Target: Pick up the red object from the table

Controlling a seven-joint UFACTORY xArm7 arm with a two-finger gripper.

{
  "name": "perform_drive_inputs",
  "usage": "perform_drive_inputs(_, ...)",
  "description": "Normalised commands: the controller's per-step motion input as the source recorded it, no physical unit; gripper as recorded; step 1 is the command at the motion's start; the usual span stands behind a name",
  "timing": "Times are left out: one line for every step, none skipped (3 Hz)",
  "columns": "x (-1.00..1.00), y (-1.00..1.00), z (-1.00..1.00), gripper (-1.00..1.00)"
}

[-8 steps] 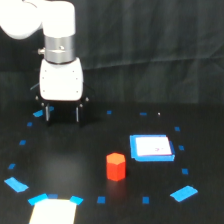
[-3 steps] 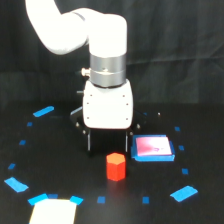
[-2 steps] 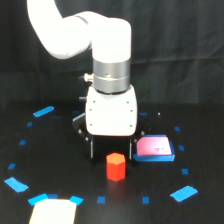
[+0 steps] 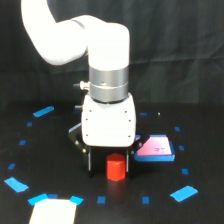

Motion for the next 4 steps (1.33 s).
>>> perform_drive_inputs(1.00, -0.18, 0.49, -1.00)
perform_drive_inputs(1.00, 0.32, 0.38, -0.91)
perform_drive_inputs(1.00, -0.03, 1.00, -1.00)
perform_drive_inputs(1.00, -0.26, 1.00, -0.35)
